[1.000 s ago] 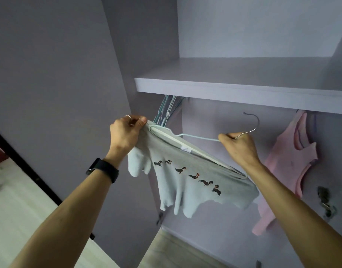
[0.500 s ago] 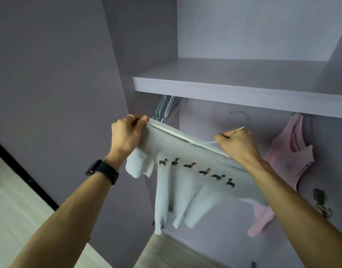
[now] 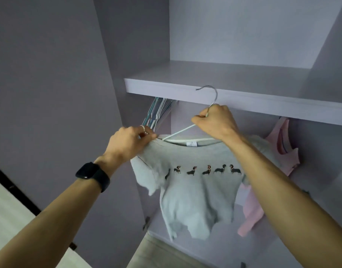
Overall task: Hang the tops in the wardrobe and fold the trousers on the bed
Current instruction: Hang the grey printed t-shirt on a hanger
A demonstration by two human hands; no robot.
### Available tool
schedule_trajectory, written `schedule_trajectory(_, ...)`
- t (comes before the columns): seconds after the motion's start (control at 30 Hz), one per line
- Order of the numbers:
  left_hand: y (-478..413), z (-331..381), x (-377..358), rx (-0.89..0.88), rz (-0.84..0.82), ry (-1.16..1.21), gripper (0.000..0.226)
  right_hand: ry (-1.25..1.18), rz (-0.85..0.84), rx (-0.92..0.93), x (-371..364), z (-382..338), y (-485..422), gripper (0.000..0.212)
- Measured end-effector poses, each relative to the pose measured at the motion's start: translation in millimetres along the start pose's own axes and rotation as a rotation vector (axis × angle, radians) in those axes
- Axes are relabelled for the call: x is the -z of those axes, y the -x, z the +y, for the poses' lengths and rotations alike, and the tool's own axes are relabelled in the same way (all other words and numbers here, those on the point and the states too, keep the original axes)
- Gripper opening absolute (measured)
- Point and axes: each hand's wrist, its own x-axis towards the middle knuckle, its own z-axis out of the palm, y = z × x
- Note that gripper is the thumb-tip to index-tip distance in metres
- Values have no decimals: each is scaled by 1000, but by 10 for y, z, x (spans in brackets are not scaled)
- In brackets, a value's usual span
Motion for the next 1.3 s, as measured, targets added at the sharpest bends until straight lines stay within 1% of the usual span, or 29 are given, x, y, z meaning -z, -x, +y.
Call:
schedule_trajectory(0.03,13,-78,25,12,36,54,18,-28,45,8,39,37,-26,45)
schedule_trajectory(0.07,15,-103,46,4,72,81,20,-63,49,25,46,60,-23,44)
schedule_trajectory(0.1,0,-106,61,-12,99,60,22,-85,15,38,14,29,-1,44)
schedule_trajectory(0.17,-40,-30,84,-62,91,24,21,-64,-129,44,-142,-61,61,40)
schedule_trajectory(0.23,-60,93,64,-126,33,23,14,74,-250,80,-290,-167,100,33)
schedule_trajectory(0.27,-68,133,23,-134,-7,25,12,104,-249,100,-329,-221,96,32)
schedule_trajectory(0.3,-82,148,-30,-127,-56,35,10,89,-205,92,-336,-271,82,31)
schedule_trajectory(0.37,-90,173,-91,-79,-131,90,21,17,-74,59,-342,-315,21,33)
schedule_trajectory(0.4,-86,191,-98,-64,-148,123,22,9,-37,61,-364,-319,-6,35)
schedule_trajectory(0.47,-90,229,-103,-91,-156,168,14,29,-75,72,-416,-317,-13,42)
schedule_trajectory(0.57,-110,385,-113,-130,-231,177,19,-62,-178,101,-488,-240,36,51)
schedule_trajectory(0.6,-121,427,-124,-135,-231,162,20,-118,-208,96,-490,-194,54,50)
schedule_trajectory(0.67,-130,460,-128,-138,-186,162,18,-312,-259,61,-450,-60,90,47)
schedule_trajectory(0.7,-136,448,-115,-139,-165,174,15,-408,-280,47,-424,49,107,42)
schedule_trajectory(0.73,-139,432,-91,-142,-143,171,14,-461,-277,37,-401,184,129,32)
schedule_trajectory(0.77,-144,406,-61,-141,-121,130,14,-465,-265,23,-376,341,155,21)
schedule_trajectory(0.8,-151,373,-34,-136,-107,60,14,-439,-263,-13,-364,516,181,17)
schedule_trajectory(0.83,-152,342,-17,-123,-97,-12,14,-403,-291,-56,-358,673,232,19)
schedule_trajectory(0.9,-137,297,-22,-69,-76,-117,14,-304,-376,-84,-437,898,345,11)
schedule_trajectory(0.93,-129,285,-42,-38,-68,-142,14,-294,-418,-69,-494,929,409,17)
schedule_trajectory(1.0,-113,309,-101,5,-63,-154,16,-351,-431,-35,-655,922,510,31)
schedule_trajectory(1.03,-104,341,-124,8,-61,-162,16,-369,-407,-20,-720,891,549,32)
schedule_trajectory(1.1,-92,389,-137,1,-50,-191,16,-435,-382,-52,-768,851,607,26)
schedule_trajectory(1.17,-71,388,-132,2,-33,-226,18,-572,-414,-148,-719,873,670,20)
schedule_trajectory(1.2,-49,369,-130,15,-30,-238,20,-626,-429,-167,-698,900,704,18)
schedule_trajectory(1.27,-15,321,-146,46,-50,-213,21,-606,-412,-99,-670,917,762,13)
schedule_trajectory(1.3,-2,304,-171,44,-78,-156,20,-565,-381,-61,-694,933,774,12)
